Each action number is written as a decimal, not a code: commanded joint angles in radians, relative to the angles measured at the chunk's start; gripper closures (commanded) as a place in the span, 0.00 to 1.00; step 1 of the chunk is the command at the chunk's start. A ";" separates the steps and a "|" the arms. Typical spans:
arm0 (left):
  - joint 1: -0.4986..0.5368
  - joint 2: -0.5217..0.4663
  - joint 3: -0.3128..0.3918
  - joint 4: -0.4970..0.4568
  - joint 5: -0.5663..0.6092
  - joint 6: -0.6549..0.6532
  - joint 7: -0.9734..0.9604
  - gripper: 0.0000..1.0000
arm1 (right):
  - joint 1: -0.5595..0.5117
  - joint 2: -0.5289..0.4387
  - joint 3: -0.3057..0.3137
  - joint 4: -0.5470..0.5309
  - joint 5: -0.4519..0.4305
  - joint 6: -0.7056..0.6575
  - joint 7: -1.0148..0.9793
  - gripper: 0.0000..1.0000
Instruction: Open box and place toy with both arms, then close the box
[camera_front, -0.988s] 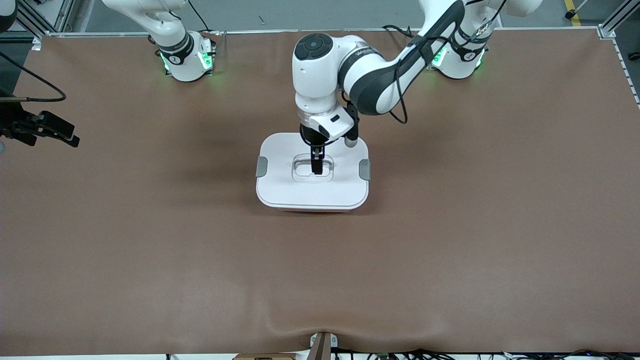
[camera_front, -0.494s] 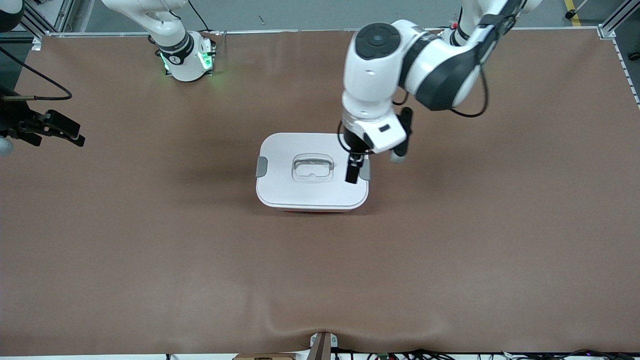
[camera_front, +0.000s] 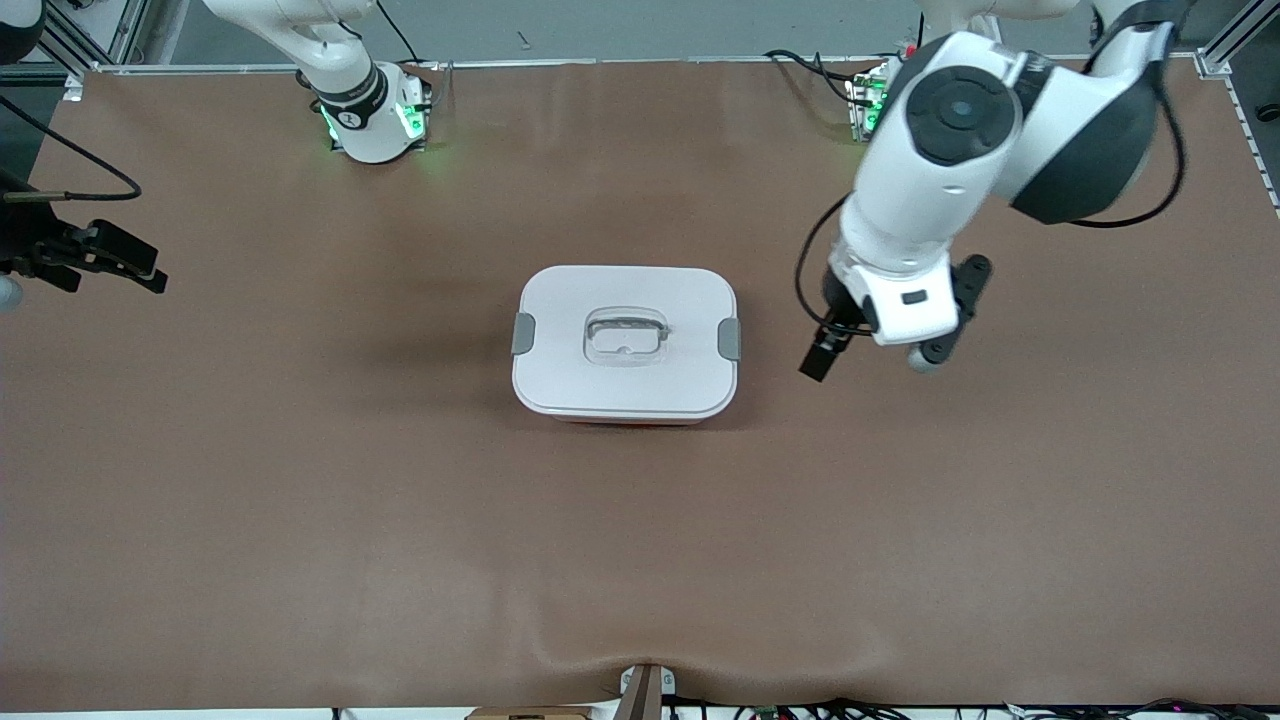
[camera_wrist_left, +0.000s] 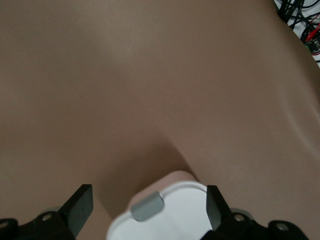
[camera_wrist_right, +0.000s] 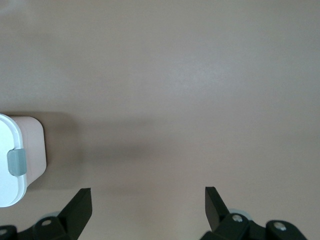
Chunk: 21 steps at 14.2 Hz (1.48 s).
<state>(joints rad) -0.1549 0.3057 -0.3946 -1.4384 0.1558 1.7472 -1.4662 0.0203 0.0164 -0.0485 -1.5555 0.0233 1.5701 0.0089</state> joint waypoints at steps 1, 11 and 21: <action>0.053 -0.049 -0.009 -0.008 -0.021 -0.070 0.209 0.00 | 0.000 -0.010 -0.002 0.002 0.009 -0.010 -0.007 0.00; 0.134 -0.160 0.091 -0.011 -0.084 -0.195 0.794 0.00 | 0.009 -0.007 0.003 0.003 0.015 -0.008 -0.007 0.00; 0.095 -0.316 0.341 -0.080 -0.155 -0.324 1.306 0.00 | 0.009 -0.006 -0.002 0.003 0.015 0.004 -0.009 0.00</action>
<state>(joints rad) -0.0598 0.0593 -0.1047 -1.4501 0.0515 1.4274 -0.2365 0.0372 0.0164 -0.0484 -1.5555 0.0234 1.5661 0.0081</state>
